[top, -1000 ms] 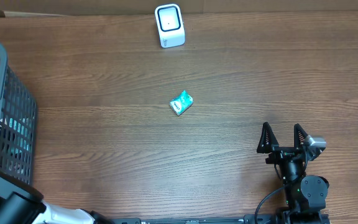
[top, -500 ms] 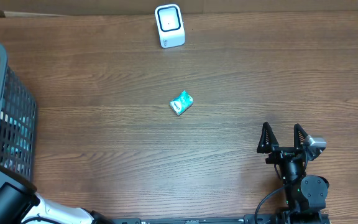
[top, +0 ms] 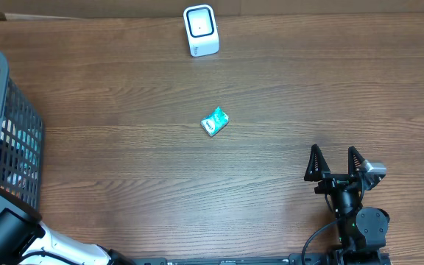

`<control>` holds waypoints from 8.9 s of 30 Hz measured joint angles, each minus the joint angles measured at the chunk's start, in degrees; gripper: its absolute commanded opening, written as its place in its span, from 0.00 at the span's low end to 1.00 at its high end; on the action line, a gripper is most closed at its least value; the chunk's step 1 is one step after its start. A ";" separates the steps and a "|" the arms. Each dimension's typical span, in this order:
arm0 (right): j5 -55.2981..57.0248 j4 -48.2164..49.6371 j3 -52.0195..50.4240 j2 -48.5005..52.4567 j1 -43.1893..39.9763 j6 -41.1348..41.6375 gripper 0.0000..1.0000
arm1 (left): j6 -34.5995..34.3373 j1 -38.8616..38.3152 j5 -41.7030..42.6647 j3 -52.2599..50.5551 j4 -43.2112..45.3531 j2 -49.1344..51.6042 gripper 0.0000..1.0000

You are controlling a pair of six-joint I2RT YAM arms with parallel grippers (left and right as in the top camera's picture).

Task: Scan the item barcode
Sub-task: 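Grasp the mint-green wipes pack in the basket with the left gripper, then carry the wipes pack out and set it down near the teal box, then move the left gripper back over the basket, then lower the left gripper onto the brown paper bag in the basket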

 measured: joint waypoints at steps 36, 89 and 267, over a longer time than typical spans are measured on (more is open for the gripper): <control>0.00 0.00 0.00 0.00 0.00 0.02 1.00 | -5.81 -0.76 0.28 39.65 -41.18 5.66 0.04; 0.00 0.02 0.00 0.00 0.00 0.00 1.00 | -3.54 -41.81 13.05 54.47 -48.83 -24.70 0.04; 0.00 0.00 0.00 -0.04 0.00 0.00 1.00 | -10.03 -5.20 -24.81 19.02 -32.81 8.11 0.04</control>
